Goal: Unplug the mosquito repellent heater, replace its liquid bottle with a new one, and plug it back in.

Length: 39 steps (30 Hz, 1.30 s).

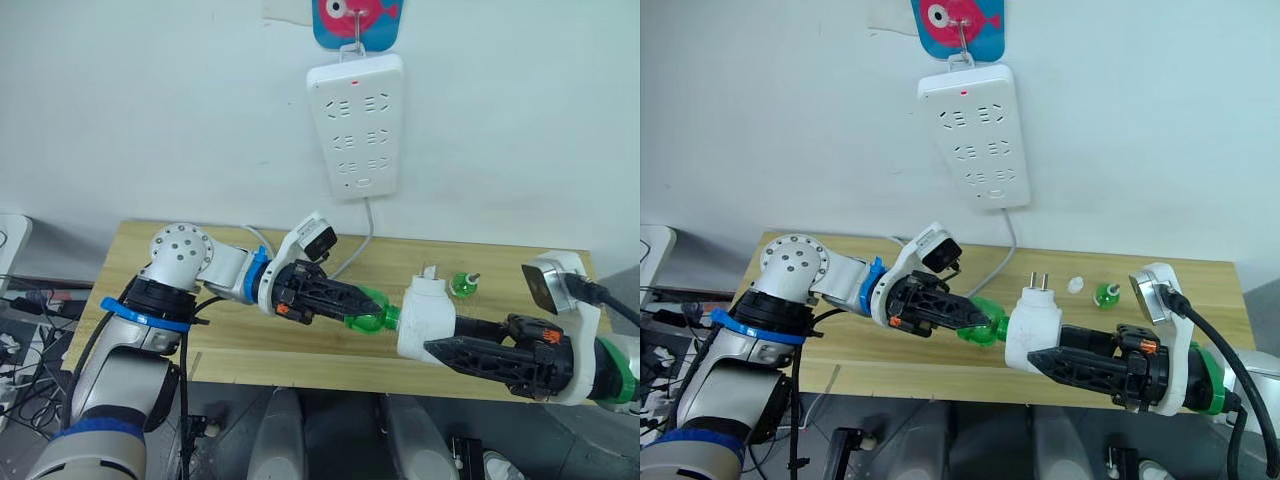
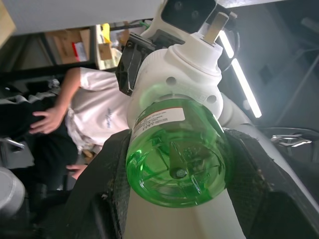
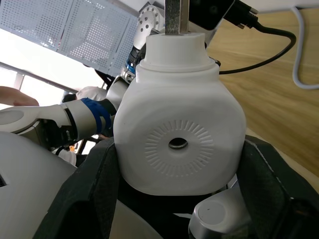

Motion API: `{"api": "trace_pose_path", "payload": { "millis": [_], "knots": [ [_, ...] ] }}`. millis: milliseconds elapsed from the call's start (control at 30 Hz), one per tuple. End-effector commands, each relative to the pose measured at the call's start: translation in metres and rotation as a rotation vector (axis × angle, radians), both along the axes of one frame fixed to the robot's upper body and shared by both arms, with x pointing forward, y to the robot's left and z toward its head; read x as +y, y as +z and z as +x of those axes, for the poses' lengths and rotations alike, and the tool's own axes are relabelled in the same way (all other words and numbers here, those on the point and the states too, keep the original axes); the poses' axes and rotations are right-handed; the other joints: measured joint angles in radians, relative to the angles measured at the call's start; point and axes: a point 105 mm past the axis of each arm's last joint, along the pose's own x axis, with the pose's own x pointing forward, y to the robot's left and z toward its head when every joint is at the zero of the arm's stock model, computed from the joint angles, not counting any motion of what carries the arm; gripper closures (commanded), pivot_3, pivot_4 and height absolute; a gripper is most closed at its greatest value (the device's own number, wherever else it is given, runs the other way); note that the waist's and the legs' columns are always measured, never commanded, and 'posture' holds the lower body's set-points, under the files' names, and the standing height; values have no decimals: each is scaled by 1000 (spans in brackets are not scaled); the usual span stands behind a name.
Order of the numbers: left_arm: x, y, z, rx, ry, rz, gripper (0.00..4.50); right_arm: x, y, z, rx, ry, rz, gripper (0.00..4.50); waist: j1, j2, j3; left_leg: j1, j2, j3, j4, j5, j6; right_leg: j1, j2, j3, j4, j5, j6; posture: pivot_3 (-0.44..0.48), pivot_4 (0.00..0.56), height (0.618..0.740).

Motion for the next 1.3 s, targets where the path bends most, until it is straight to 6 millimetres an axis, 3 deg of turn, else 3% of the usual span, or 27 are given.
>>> {"api": "trace_pose_path", "payload": {
  "millis": [33,667,733,967,1167,1300],
  "knots": [
    [-8,-1,1,-54,33,-4,2241,8,8,-5,-28,24,37,1521,1,0,0,0,0,0,0,0,0,0,0,0,0,0,0,24,367,740],
    [-3,-4,-16,-18,-56,-11,2241,25,13,-10,-81,67,12,1521,0,0,0,0,0,0,0,0,0,0,-1,0,0,0,0,20,340,740],
    [-7,-3,-13,-84,-18,-19,2241,26,15,-10,-89,68,29,1521,0,0,0,0,-1,0,0,0,0,0,-1,0,0,0,0,20,340,740],
    [-22,10,-8,-637,108,-203,2241,26,16,-12,-64,27,143,1521,4,0,-1,0,-1,2,0,2,-4,0,-2,0,-1,0,0,28,331,740],
    [-17,5,-25,-1084,-12,-422,2241,21,15,-14,-41,53,178,1521,9,0,-1,0,-1,3,-1,2,-4,0,-3,1,-2,0,0,32,341,740],
    [-14,-3,-15,-1319,-9,-503,2241,12,12,-15,-17,74,168,1521,21,0,-1,0,-1,3,-1,2,-3,0,-3,1,-1,0,0,32,346,740]
  ]
}}
